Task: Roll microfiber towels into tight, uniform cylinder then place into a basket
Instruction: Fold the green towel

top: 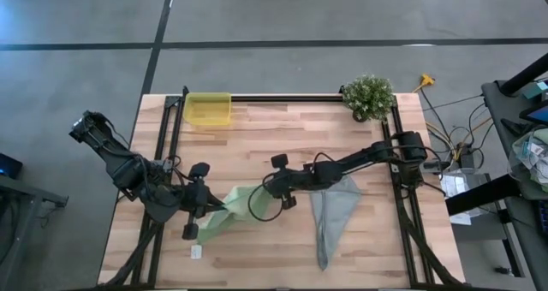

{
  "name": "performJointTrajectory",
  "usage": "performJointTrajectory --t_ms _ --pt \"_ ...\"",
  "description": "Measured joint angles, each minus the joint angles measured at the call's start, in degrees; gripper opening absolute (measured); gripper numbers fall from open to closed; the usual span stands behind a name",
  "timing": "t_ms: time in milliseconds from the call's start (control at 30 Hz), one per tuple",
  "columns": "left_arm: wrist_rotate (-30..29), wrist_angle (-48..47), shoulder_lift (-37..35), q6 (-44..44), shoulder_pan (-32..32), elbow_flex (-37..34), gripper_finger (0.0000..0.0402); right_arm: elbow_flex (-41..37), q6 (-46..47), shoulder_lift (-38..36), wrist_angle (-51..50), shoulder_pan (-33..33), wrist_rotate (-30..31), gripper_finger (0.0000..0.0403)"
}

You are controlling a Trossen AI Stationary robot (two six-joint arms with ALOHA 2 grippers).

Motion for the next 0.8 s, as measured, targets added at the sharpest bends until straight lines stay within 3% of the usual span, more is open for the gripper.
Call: performJointTrajectory --t_ms 133,367,600,800 --pt "-0.9 -2.0 -0.1 0.0 0.0 -0.1 0.0 1.5 2.8 -4.4 -7.7 1.6 3.5 0.0009" --pt "-1.2 -3.3 0.1 -0.5 0.0 -1.1 0.0 2.3 5.8 -17.0 -15.8 8.7 18.7 0.0009" --pt "-0.8 -4.1 0.0 -2.9 -1.7 -1.0 0.0 2.3 7.1 -28.8 -15.8 18.0 18.5 0.0009" --pt "-0.7 -0.7 0.0 -3.0 -7.6 0.7 0.0 2.3 7.4 -33.9 -15.8 25.9 18.4 0.0009"
